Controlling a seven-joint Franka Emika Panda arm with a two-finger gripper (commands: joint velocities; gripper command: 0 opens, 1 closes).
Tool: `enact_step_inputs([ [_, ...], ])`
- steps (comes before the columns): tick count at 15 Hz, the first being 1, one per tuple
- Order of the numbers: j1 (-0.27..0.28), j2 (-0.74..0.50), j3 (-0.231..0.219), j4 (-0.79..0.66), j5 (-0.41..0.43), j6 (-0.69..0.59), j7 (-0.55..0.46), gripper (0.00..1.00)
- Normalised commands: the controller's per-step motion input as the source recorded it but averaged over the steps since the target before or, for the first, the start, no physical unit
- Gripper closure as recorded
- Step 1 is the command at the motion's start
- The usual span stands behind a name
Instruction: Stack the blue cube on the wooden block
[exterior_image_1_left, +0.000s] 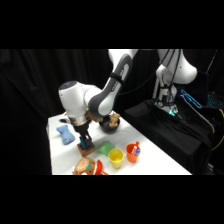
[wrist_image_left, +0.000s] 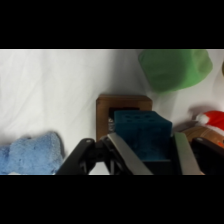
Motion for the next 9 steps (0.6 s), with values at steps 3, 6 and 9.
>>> enact_step_inputs([
  [3,0.001,0.09,-0.03,0.13,0.097,0.12,0.01,0.77],
  [6,0.009,0.09,-0.038,0.12,0.086,0.1,0.01,0.77],
  [9,0.028,0.07,-0.042,0.1,0.066,0.08,0.02,0.62],
])
